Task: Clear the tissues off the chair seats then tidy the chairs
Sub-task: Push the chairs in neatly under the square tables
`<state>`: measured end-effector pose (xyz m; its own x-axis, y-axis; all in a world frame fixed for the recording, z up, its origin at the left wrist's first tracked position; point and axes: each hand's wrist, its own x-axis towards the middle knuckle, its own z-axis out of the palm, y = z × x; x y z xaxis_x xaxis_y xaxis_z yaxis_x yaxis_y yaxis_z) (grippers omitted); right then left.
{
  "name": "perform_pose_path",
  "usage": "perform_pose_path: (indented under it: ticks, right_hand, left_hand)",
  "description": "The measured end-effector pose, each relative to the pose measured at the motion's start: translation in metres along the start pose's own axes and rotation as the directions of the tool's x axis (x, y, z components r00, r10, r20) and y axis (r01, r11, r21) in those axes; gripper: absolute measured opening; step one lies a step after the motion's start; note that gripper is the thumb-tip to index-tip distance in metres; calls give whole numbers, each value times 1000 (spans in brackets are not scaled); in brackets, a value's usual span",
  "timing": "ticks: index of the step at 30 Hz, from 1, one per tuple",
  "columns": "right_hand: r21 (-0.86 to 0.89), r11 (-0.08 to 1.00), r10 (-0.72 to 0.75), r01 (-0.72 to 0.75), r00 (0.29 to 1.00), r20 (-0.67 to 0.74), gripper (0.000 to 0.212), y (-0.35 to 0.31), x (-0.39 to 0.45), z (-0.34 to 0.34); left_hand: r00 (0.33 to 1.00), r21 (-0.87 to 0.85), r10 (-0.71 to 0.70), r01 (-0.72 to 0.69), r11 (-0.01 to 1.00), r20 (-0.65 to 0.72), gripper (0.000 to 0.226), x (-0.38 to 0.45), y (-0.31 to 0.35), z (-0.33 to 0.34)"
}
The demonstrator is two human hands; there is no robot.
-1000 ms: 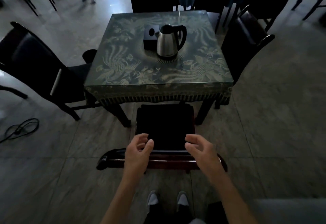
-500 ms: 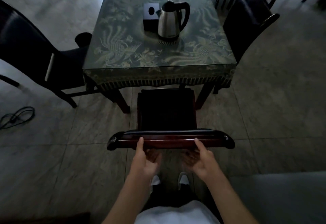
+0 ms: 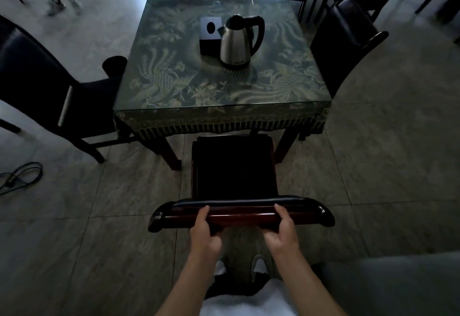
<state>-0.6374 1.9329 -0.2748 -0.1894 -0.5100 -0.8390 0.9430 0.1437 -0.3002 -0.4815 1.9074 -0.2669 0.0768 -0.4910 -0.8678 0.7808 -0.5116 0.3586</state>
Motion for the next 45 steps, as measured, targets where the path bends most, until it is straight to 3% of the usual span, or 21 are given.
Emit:
perform_pose_path:
  ticks: [15,23,28,33,39,42,45]
  right_hand:
    - [-20,998,-65,66,998,23,36,-1,25,9]
    - [-17,997,-76,77,996,54,41,-8,35,23]
    - [-26,995,-95,97,993,69,27,-17,44,34]
    - [-28,997,-73,77,992,99,35,-27,55,44]
    - [-48,997,-61,64,996,61,73,-38,71,56]
    - [-45,996,-80,83,995,64,73,-44,77,63]
    - [-46,995,-85,89,994,73,59,-49,85,69]
  left_hand:
    - [998,16,65,-65,998,14,18,22,6,9]
    - [992,11,115,-116,993,50,35,43,10,21]
    - [990,-8,130,-129,992,57,41,52,14,34]
    - [989,-9,141,-141,990,37,46,55,17,50]
    - [992,-4,122,-122,992,37,46,61,19,69]
    - [991,11,120,-121,993,53,44,66,20,77]
    - [992,5,117,-117,993,53,45,75,22,86]
